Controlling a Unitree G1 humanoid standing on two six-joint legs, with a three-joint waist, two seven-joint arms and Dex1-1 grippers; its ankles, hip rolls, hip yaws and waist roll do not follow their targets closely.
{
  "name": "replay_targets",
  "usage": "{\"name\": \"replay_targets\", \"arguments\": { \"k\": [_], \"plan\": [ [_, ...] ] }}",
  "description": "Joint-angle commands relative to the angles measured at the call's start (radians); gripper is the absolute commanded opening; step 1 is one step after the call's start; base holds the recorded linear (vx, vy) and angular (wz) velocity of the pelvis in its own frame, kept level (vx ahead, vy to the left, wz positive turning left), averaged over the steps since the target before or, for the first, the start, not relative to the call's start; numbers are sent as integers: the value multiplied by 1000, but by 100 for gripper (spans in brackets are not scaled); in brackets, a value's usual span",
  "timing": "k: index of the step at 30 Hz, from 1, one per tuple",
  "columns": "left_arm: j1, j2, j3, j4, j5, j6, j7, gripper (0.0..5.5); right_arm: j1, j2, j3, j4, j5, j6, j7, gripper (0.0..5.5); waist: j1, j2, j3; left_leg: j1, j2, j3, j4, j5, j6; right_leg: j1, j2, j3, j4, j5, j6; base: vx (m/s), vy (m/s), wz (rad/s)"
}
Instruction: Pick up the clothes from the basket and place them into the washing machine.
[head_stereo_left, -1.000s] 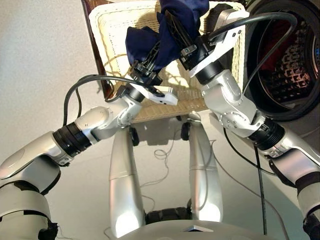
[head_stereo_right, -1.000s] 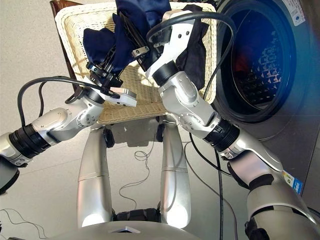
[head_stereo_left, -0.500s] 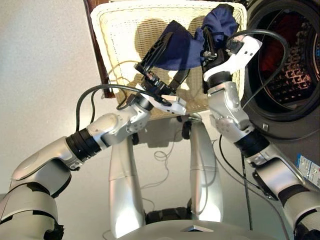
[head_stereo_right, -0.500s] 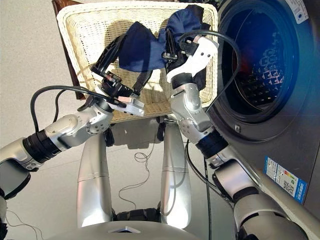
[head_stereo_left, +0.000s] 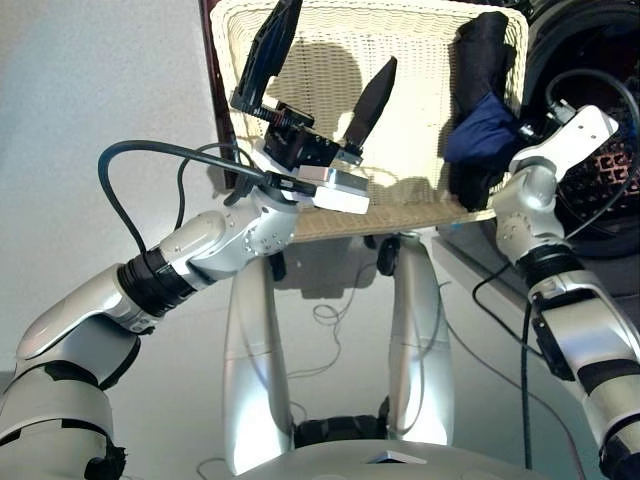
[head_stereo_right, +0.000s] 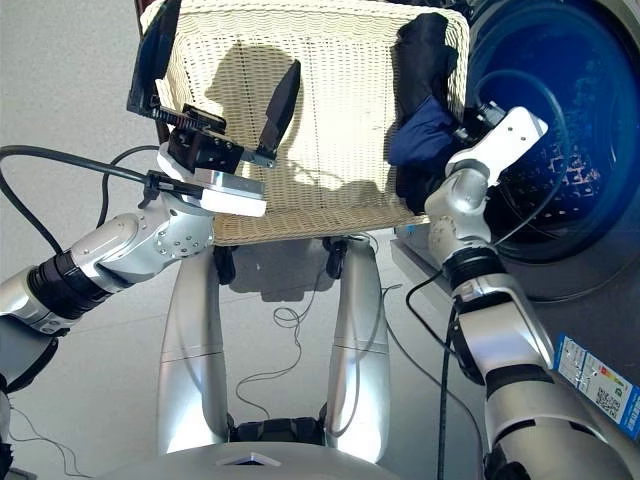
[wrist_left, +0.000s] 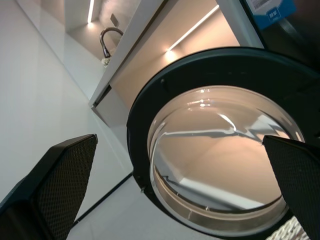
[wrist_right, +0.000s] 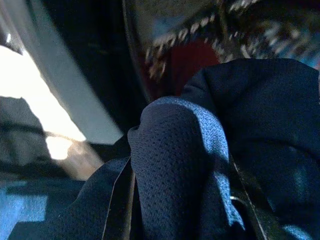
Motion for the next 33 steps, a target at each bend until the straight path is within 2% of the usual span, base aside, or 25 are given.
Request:
{"name": "replay_targets", "arguments": {
  "k": [1, 9, 19, 23, 24, 33],
  "plan": [
    [14, 15, 58, -168, -15, -56, 19, 550, -62, -175, -77, 68, -9, -29, -67, 0, -22, 85, -13, 52, 17, -21, -23, -20, -31, 38, 7, 45, -92, 38, 67, 0, 0, 0],
    [31, 30, 82, -200, -30, -59, 22, 550, -139, -273, -63, 174, -35, 14, -91, 0, -22, 88, -13, 23, 10, -24, 2, -27, -29, 6, 10, 52, -65, 32, 70, 0, 0, 0],
    [64, 62, 115, -273, -83, -65, 30, 550, -200, -379, -95, 269, 3, 18, -153, 0, -21, 99, -13, -20, 4, -25, 49, -38, -30, -40, 14, 52, -2, 9, 71, 0, 0, 0],
    [70, 72, 120, -277, -89, -69, 23, 550, -205, -404, -84, 279, 9, 34, -133, 0, -24, 98, -13, -32, 4, -26, 57, -38, -33, -56, 16, 52, 13, 6, 72, 0, 0, 0],
    [74, 73, 121, -276, -93, -69, 23, 550, -213, -405, -81, 286, 21, 36, -125, 550, -24, 99, -13, -35, 4, -26, 58, -38, -33, -58, 17, 51, 14, 7, 72, 0, 0, 0],
    [77, 54, 130, -270, -108, -63, 6, 550, -216, -357, -65, 291, 26, 43, -92, 550, -29, 100, -13, -33, 6, -22, 66, -40, -32, -57, 21, 53, 21, 6, 70, 0, 0, 0]
  ]
}}
